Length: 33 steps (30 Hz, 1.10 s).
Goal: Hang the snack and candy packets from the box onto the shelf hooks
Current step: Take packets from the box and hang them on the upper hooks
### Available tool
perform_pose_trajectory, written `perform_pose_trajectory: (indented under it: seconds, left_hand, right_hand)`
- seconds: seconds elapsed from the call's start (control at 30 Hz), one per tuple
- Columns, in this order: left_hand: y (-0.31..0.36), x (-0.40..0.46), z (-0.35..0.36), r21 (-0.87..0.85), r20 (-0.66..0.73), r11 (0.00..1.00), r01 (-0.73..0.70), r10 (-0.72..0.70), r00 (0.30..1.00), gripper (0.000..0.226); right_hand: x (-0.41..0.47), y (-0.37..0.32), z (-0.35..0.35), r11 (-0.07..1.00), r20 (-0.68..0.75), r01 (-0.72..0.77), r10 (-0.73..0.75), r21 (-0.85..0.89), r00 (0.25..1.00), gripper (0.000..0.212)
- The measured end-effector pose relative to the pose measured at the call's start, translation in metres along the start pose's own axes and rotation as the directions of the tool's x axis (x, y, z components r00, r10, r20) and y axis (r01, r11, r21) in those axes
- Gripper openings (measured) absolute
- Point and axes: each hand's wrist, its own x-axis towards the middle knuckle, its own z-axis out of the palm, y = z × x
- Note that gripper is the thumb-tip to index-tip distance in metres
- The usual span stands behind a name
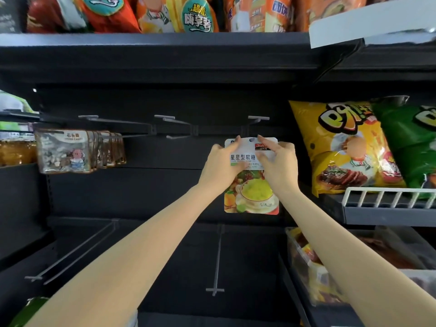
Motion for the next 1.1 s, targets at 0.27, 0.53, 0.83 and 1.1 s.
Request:
perform_pose_trajectory:
  seconds: [0.27, 0.53, 0.83, 1.1]
  left_hand:
    - [-0.015, 0.062, 0.029, 0.117, 0.21, 0.968, 0.221, -0.241, 0.947, 0.076]
    - [-0.028, 0.1, 0.049, 0.187, 0.221, 0.949, 0.254, -0.292, 0.931, 0.076]
    - [-0.033, 0.098, 0.05, 0.197, 0.107, 0.949, 0.246, -0.271, 0.957, 0.062]
    - [-0.037, 0.031, 0.0, 0.4, -0.043, 0.916, 0.021, -0.004, 0.999, 0.027]
  right_hand:
    - [0.05, 0.034, 0.038, 0.949, 0.3, 0.101, -0.008, -0.298, 0.954, 0.062]
    - [0.087, 0.049, 0.074, 0.927, 0.391, 0.049, 0.109, -0.372, 0.914, 0.066]
    - [0.074, 0.036, 0.072, 0.945, 0.282, 0.036, 0.06, -0.325, 0.958, 0.057]
    - [0.009, 0.009, 0.069, 0.999, 0.2, 0.016, -0.025, 0.046, 0.979, 0.023]
